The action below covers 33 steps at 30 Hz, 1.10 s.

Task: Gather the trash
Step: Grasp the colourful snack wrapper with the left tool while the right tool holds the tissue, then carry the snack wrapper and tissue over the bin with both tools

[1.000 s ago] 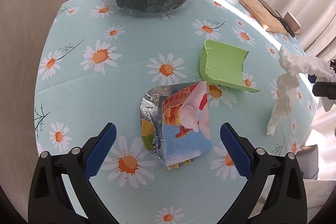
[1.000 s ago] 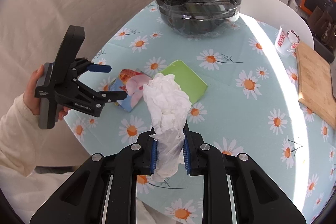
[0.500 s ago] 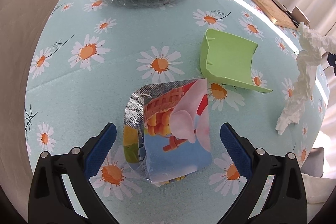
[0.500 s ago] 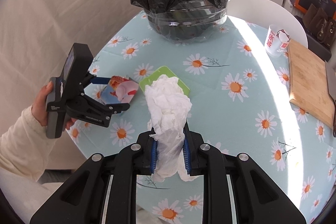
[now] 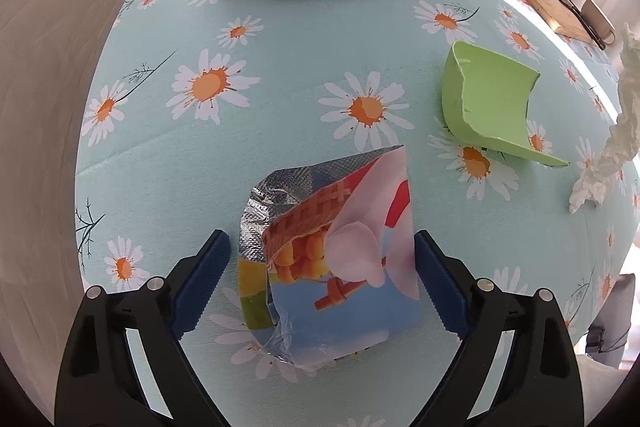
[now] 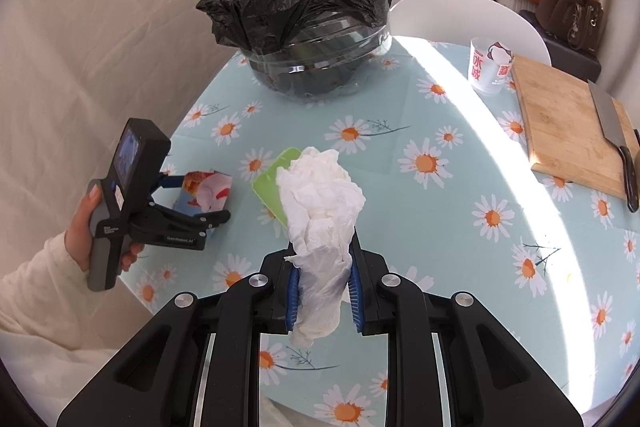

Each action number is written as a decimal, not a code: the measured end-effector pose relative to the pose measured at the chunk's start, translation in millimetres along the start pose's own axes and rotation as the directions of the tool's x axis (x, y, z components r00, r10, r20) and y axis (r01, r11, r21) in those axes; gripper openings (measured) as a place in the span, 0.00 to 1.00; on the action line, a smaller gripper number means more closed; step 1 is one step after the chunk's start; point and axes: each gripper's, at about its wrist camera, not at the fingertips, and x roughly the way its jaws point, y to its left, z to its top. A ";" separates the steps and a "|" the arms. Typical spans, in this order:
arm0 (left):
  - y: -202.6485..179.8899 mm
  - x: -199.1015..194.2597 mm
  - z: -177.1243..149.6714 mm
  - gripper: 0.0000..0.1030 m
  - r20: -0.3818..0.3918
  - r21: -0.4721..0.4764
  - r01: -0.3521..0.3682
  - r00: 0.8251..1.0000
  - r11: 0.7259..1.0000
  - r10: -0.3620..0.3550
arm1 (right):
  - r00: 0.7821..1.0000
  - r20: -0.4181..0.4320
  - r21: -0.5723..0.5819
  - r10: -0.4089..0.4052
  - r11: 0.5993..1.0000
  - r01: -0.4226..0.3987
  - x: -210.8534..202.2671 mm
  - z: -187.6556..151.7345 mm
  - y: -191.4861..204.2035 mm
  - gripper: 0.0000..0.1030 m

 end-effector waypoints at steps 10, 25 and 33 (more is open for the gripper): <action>-6.9 -11.5 -5.8 0.61 -0.032 0.097 0.009 0.999 0.995 -0.006 | 0.999 0.030 0.104 0.025 0.994 -0.028 11.1 -11.2 -20.6 0.19; -12.1 -32.2 -20.4 0.51 0.019 -0.038 0.021 1.000 0.999 -0.020 | 0.999 0.029 -0.032 0.032 0.999 -0.031 -20.1 7.1 -35.9 0.19; -3.9 -55.2 -14.6 0.51 0.077 -0.066 0.011 0.997 0.998 -0.005 | 0.996 0.069 -0.094 0.056 0.994 -0.050 -34.0 31.5 -30.0 0.19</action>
